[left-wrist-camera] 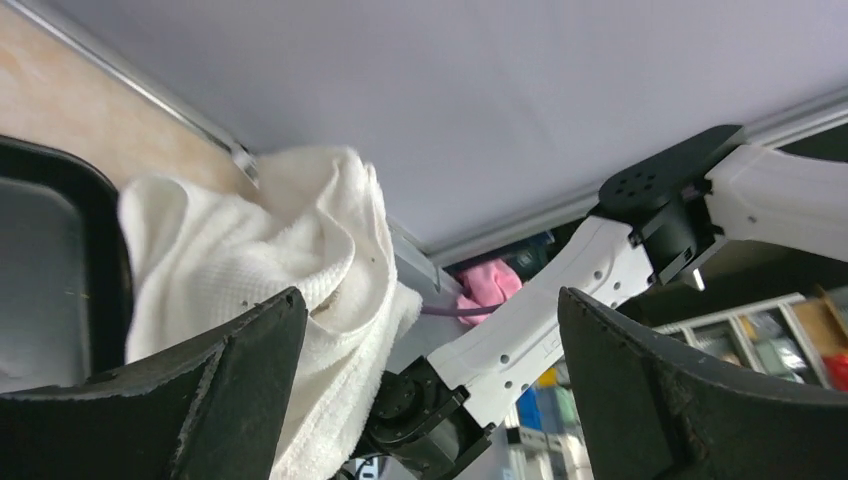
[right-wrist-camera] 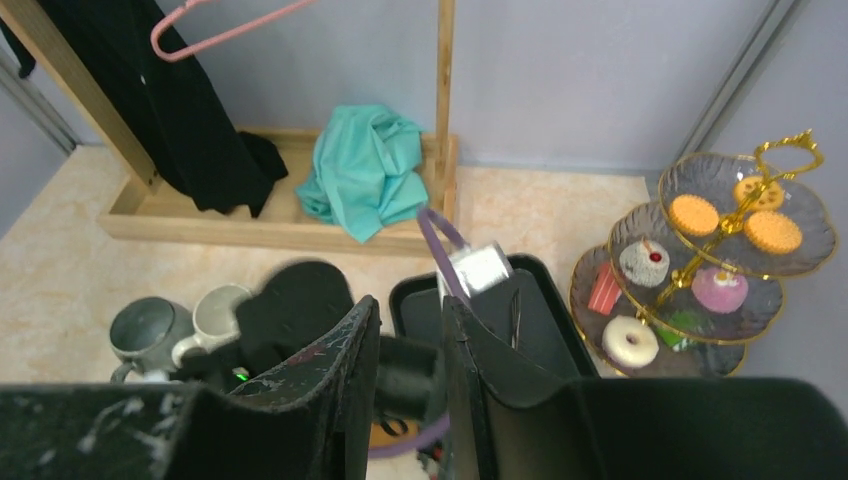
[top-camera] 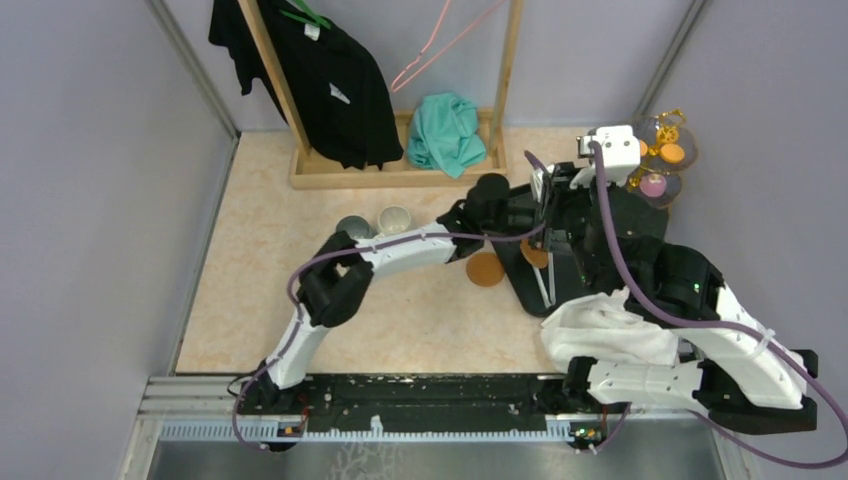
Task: Serve the afternoon tea
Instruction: Place the distractor at the corner of the board, then adjust the distractor at the corner of the board.
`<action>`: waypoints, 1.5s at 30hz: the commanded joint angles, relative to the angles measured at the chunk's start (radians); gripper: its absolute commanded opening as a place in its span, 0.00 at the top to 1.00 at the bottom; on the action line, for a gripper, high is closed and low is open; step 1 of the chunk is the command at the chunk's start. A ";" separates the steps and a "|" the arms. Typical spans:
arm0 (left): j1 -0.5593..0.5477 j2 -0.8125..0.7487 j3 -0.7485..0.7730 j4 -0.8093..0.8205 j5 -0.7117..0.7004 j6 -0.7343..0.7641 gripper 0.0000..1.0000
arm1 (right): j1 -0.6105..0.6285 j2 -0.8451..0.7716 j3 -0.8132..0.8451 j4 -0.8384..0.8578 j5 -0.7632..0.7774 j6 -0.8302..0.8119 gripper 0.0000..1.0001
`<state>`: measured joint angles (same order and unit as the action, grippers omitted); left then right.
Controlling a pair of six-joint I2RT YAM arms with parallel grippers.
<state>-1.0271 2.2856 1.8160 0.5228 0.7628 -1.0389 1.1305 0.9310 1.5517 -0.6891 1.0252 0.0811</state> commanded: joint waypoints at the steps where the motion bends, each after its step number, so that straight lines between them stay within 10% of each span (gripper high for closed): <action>1: 0.033 -0.176 -0.138 -0.023 -0.167 0.131 0.01 | 0.011 0.009 -0.028 -0.106 0.026 0.152 0.70; 14: 0.042 -0.583 -0.695 -0.202 -0.628 0.376 0.06 | 0.010 -0.066 -0.414 -0.474 -0.237 0.764 0.81; 37: 0.062 -0.574 -0.804 -0.177 -0.780 0.420 0.09 | 0.009 -0.112 -0.879 -0.493 -0.675 1.097 1.00; 45: 0.079 -0.638 -0.877 -0.110 -0.734 0.402 0.09 | 0.009 0.019 -0.790 -0.657 -0.646 1.167 1.00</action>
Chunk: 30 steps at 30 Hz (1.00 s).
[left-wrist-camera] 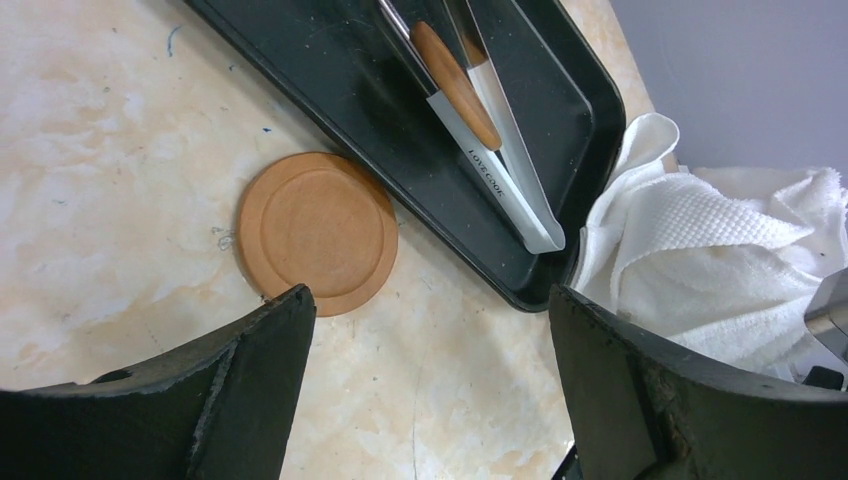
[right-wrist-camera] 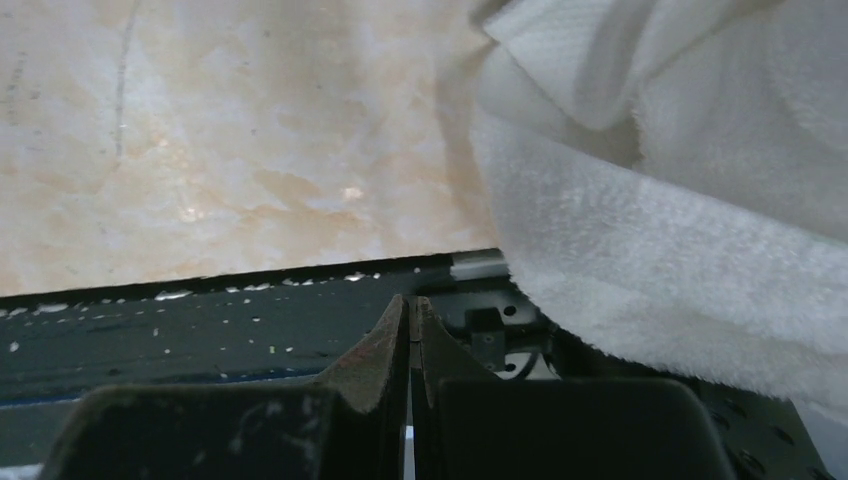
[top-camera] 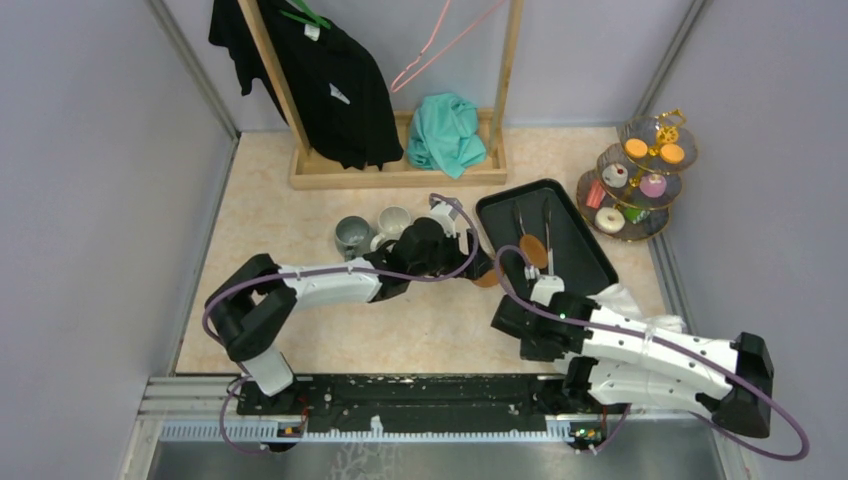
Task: Serve the afternoon tea
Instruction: Adjust the distractor at the corner of the board.
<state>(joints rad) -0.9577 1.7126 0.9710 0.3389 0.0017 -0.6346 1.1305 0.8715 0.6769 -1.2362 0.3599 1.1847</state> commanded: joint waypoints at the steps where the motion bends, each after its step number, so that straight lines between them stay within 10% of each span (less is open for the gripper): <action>1: 0.012 -0.073 -0.041 0.079 0.033 -0.002 0.09 | 0.009 0.098 0.104 -0.136 0.028 0.068 1.00; 14: 0.050 -0.158 -0.144 0.115 0.067 -0.013 0.09 | -0.135 0.444 0.235 -0.180 0.069 0.071 1.00; 30: 0.069 -0.180 -0.169 0.111 0.048 -0.017 0.09 | -0.538 0.263 -0.002 0.040 0.054 0.119 1.00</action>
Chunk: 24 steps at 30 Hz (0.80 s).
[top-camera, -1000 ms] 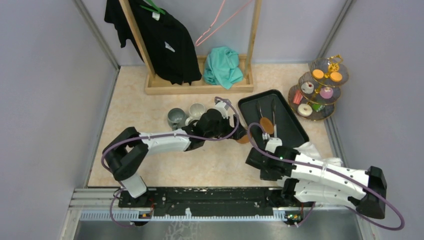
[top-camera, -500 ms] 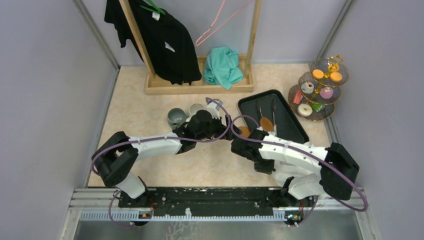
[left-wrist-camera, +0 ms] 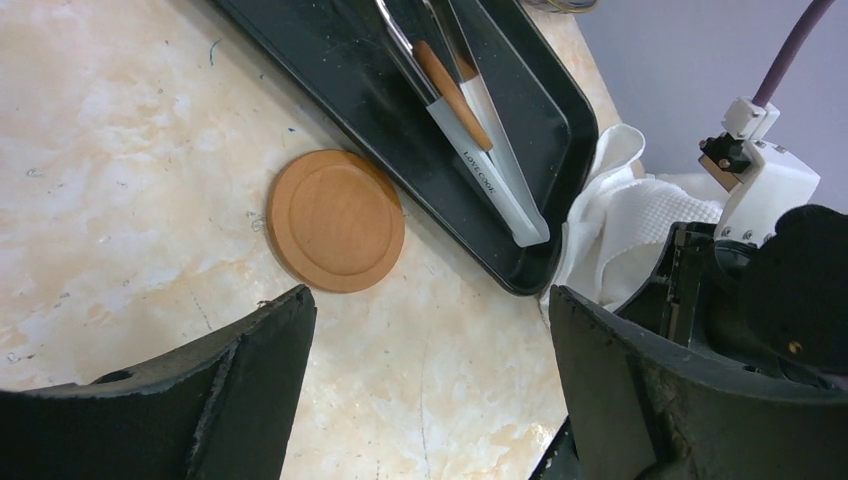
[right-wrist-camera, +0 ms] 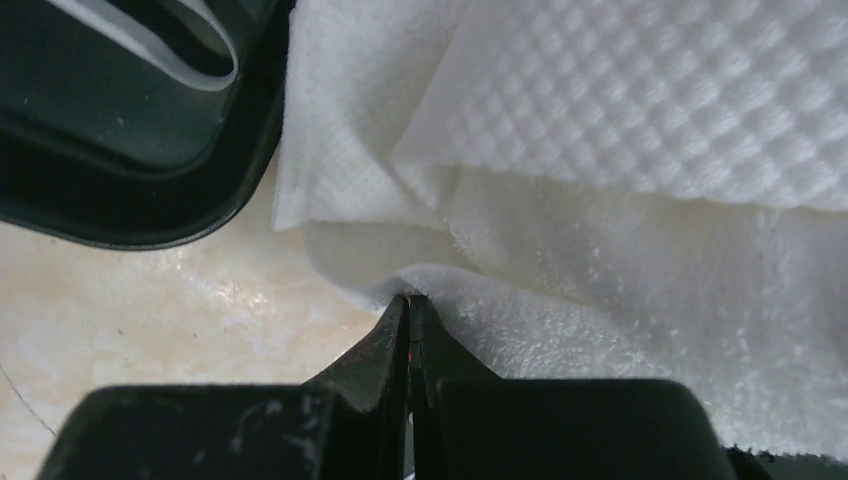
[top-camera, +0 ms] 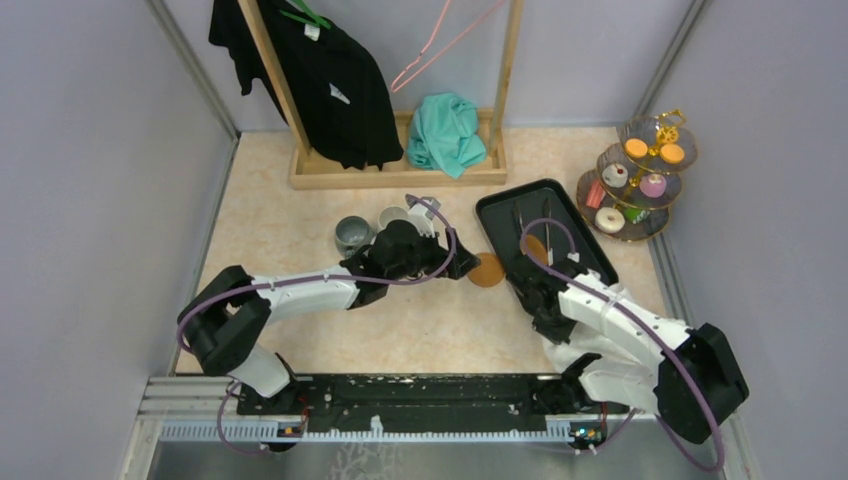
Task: Serve the afternoon tea
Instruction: Adjust the distractor at the corner of the board.
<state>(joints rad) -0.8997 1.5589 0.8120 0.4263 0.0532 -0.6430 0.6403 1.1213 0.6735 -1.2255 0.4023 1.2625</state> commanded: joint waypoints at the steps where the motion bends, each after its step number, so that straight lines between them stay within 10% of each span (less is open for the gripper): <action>1: 0.012 -0.026 -0.009 0.023 -0.003 -0.008 0.09 | -0.060 0.025 0.005 0.019 0.019 0.050 1.00; 24: 0.038 -0.007 -0.012 0.025 0.012 -0.011 0.09 | -0.795 -0.020 0.067 0.146 0.068 -0.150 1.00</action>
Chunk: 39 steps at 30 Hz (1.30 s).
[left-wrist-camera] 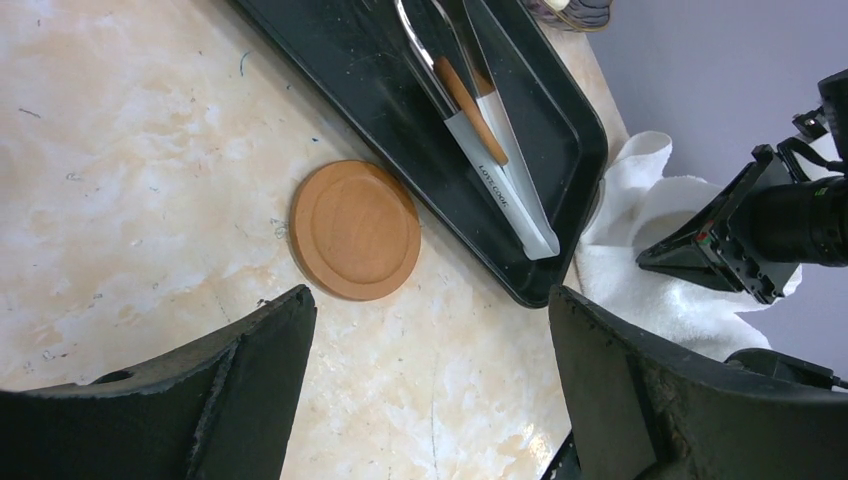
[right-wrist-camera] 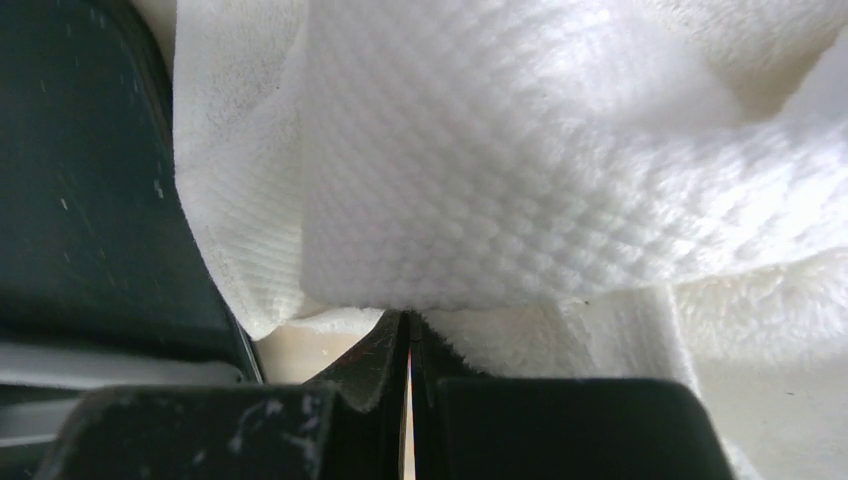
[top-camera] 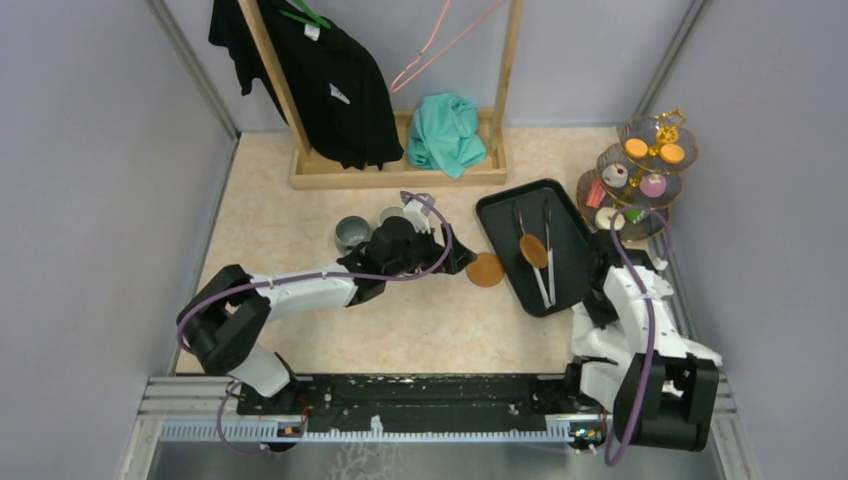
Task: Serve the afternoon tea
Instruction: Adjust the distractor at the corner of the board.
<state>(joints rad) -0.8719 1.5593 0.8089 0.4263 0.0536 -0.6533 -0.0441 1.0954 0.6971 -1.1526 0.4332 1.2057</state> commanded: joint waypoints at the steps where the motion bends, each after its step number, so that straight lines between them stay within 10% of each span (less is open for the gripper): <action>1: 0.010 -0.006 -0.010 0.025 0.012 0.000 0.09 | -0.148 0.007 0.045 0.089 0.040 -0.115 1.00; 22: 0.014 0.014 -0.021 0.042 0.023 0.001 0.04 | -0.335 -0.209 0.174 0.214 0.030 -0.202 1.00; 39: 0.012 0.003 -0.028 -0.008 -0.001 0.008 0.04 | 0.330 -0.140 0.310 0.354 0.249 -0.471 0.92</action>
<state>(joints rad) -0.8658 1.5688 0.7898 0.4187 0.0666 -0.6571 0.1623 0.9062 0.9516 -0.8845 0.5892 0.8722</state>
